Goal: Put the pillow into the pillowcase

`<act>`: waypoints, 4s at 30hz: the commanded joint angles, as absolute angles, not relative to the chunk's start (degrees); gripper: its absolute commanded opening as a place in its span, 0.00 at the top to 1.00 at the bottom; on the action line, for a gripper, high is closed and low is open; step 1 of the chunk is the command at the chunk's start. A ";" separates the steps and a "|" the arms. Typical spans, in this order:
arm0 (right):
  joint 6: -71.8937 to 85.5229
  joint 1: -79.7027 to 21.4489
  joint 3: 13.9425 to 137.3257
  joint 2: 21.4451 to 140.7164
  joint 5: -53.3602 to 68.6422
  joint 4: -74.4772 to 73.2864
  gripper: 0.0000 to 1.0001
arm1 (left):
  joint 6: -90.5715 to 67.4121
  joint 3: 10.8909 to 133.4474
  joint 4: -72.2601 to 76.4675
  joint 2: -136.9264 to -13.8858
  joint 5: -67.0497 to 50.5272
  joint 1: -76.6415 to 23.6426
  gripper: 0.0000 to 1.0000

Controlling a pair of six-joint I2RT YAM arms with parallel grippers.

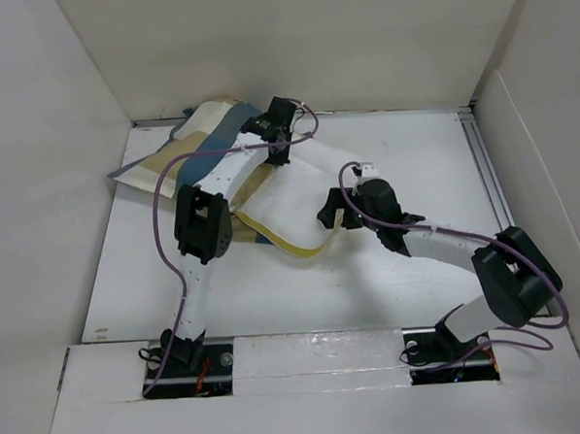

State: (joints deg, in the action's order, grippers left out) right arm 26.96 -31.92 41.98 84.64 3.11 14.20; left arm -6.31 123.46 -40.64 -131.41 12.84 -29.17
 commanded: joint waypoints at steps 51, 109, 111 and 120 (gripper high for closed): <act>53.55 -18.37 22.87 94.41 37.72 91.72 0.00 | -25.76 87.96 -27.77 -88.86 14.50 -47.64 0.37; 28.73 -25.92 38.94 77.97 1.49 19.96 0.00 | -29.71 79.72 -28.56 -86.48 20.92 -42.36 1.00; 28.74 -27.15 40.33 80.14 -0.53 14.78 0.00 | -29.71 79.72 -27.87 -86.48 18.82 -42.36 1.00; 28.56 -35.76 47.80 97.37 6.50 19.69 0.41 | -28.13 82.53 -25.58 -88.33 11.52 -44.30 1.00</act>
State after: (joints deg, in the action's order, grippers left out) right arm 26.98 -32.45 44.40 94.11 5.74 18.57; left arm -28.51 79.44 -28.36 -88.31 14.81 -42.72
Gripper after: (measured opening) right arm 0.665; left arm 0.005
